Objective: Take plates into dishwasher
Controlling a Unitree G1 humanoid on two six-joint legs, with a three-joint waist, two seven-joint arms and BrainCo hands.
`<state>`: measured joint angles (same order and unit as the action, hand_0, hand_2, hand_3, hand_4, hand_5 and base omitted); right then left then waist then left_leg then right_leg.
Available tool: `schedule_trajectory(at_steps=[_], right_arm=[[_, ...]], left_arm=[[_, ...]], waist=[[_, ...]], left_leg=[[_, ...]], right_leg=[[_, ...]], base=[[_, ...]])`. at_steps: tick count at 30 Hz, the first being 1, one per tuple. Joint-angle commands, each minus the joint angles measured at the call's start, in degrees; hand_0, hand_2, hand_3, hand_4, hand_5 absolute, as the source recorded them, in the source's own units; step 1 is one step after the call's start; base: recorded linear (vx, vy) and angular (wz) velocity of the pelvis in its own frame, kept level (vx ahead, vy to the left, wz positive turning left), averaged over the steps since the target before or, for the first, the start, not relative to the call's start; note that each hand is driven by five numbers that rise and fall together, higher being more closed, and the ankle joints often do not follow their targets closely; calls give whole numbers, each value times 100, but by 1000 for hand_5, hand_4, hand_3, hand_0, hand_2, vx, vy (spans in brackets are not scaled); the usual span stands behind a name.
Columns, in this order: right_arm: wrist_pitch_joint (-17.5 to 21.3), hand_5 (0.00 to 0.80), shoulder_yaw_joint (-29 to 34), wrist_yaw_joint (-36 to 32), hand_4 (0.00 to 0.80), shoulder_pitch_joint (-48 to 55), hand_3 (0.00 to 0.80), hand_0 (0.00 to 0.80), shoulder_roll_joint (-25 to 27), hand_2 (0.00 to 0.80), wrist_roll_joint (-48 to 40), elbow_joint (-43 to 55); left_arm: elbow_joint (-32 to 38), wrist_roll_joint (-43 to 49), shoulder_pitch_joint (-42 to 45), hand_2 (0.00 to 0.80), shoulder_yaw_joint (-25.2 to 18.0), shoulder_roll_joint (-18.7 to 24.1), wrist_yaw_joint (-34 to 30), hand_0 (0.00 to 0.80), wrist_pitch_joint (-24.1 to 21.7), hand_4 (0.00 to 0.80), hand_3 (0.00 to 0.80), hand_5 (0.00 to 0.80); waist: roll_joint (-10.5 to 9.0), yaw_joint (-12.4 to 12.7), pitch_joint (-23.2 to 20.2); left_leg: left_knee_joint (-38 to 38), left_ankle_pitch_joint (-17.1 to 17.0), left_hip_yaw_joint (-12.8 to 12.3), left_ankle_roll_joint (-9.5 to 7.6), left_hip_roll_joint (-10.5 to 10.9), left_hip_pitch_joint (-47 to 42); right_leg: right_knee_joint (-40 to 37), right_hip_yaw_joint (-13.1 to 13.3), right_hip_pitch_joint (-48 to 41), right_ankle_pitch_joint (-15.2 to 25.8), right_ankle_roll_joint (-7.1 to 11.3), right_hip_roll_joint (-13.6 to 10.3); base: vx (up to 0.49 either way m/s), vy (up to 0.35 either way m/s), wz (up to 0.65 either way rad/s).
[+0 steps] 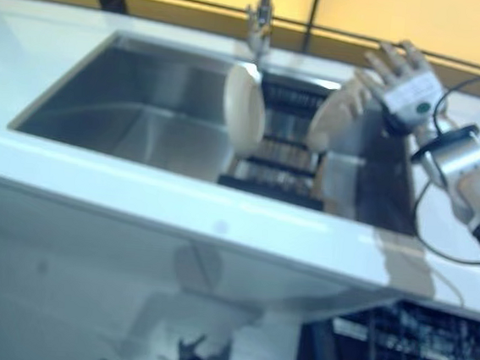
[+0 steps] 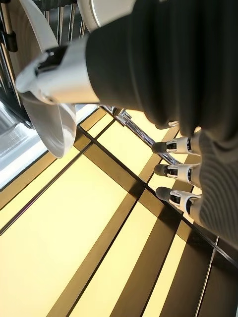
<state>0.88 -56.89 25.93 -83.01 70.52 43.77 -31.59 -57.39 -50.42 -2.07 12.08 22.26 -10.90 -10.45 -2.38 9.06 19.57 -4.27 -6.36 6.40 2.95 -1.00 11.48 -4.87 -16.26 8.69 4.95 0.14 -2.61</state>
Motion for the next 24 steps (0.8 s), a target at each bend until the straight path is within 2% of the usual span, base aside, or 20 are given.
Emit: schedule_trajectory(at_steps=[1,24], right_arm=[[-282,0,-231,13,0,-602,0,0,147,0,-216,166],[-307,0,-591,11,0,-1025,0,0,28,0,-294,86]], left_arm=[[86,-165,330,0,-133,-22,75,0,-129,0,0,0],[252,-394,323,0,-112,9,110,0,-121,0,0,0]], waist=[[-145,76,-168],[-23,168,132]], left_leg=[[-73,39,-274,-66,25,104],[-73,-26,-262,-79,58,252]], right_leg=[[-13,68,57,200,665,-460],[-13,-43,175,250,655,-509]], base=[[0,0,0],[0,0,0]])
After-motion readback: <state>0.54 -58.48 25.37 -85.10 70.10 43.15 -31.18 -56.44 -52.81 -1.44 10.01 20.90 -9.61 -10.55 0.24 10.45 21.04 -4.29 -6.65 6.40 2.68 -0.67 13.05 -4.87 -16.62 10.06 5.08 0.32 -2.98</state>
